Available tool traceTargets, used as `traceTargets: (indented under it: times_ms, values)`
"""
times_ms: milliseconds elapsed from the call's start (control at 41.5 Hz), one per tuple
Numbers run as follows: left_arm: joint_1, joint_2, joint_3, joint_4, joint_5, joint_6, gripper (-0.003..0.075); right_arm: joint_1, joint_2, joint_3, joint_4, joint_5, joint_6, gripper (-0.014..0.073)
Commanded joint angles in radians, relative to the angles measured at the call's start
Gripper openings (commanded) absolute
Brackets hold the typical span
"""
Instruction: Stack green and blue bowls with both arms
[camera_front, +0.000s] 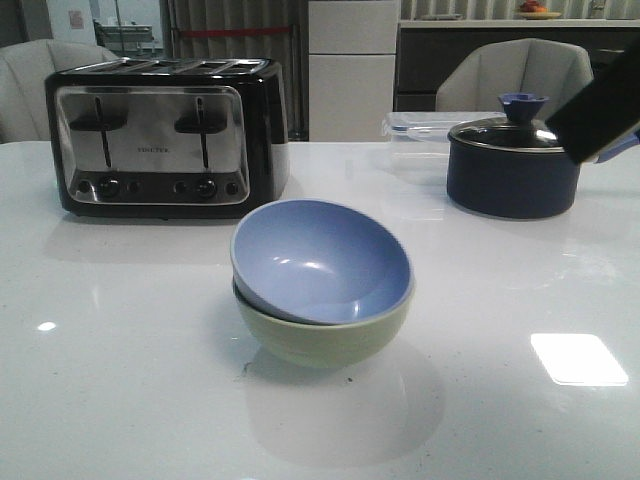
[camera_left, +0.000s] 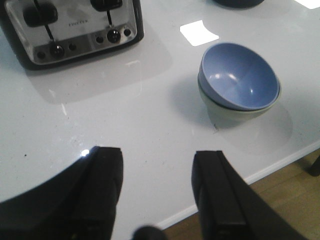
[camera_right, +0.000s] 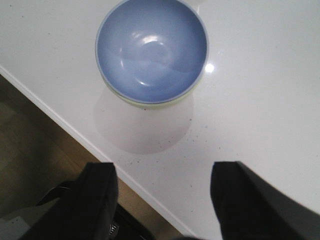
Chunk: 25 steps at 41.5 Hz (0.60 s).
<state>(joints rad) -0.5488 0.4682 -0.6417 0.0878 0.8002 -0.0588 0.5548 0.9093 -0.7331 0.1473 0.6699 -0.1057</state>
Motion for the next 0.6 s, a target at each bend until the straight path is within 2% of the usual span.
traceTargets:
  times_ms: [0, 338, 410, 482, 579]
  values:
    - [0.0, 0.006, -0.005, 0.008, -0.068, -0.014, 0.0384, 0.0, -0.013, -0.028, -0.031, -0.041, -0.013, 0.0517]
    - [0.0, 0.008, 0.005, 0.008, -0.075, -0.014, 0.0384, -0.004, -0.013, -0.028, -0.101, -0.068, -0.013, 0.0499]
    - [0.0, 0.008, 0.005, 0.008, -0.075, -0.014, 0.0382, -0.004, -0.013, -0.028, -0.104, -0.068, -0.013, 0.0433]
    - [0.0, 0.008, 0.005, 0.008, -0.075, -0.021, 0.0358, -0.004, -0.013, -0.028, -0.105, -0.068, -0.013, 0.0323]
    - [0.0, 0.008, 0.005, 0.008, -0.075, -0.032, 0.0272, -0.004, -0.013, -0.028, -0.105, -0.066, -0.013, 0.0192]
